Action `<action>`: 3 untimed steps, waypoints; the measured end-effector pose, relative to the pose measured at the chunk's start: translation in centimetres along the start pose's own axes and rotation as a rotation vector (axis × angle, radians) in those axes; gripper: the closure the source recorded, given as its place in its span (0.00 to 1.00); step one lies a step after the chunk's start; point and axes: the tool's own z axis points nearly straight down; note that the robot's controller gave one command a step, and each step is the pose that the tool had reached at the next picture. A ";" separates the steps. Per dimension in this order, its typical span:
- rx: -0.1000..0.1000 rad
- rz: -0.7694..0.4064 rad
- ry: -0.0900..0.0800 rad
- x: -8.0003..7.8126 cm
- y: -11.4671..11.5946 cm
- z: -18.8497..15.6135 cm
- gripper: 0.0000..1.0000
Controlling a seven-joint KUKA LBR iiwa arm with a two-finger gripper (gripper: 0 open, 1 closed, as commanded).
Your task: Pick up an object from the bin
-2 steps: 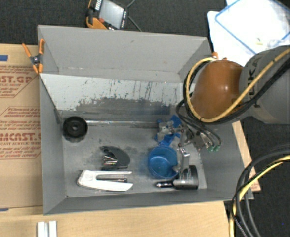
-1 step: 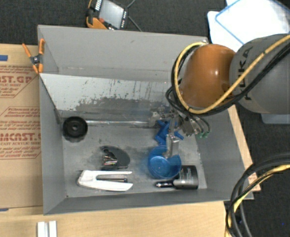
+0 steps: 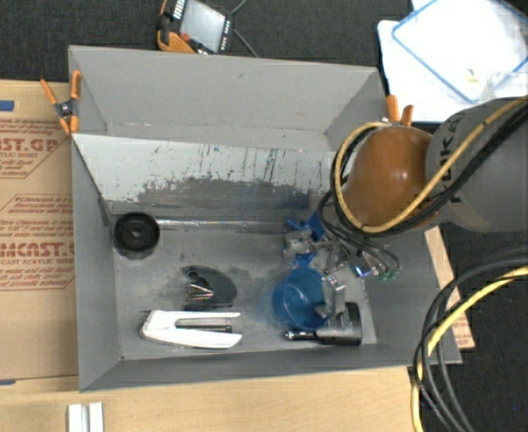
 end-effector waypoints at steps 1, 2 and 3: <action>0.006 -0.012 -0.020 -1.0 1.9 -0.8 0.00; 0.002 -0.356 -0.007 0.6 1.4 1.6 0.00; 0.005 -0.020 -0.028 -1.6 2.8 2.3 1.00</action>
Offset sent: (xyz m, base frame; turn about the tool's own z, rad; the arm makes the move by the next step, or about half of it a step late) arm -0.0143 0.0041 -0.0239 -0.3802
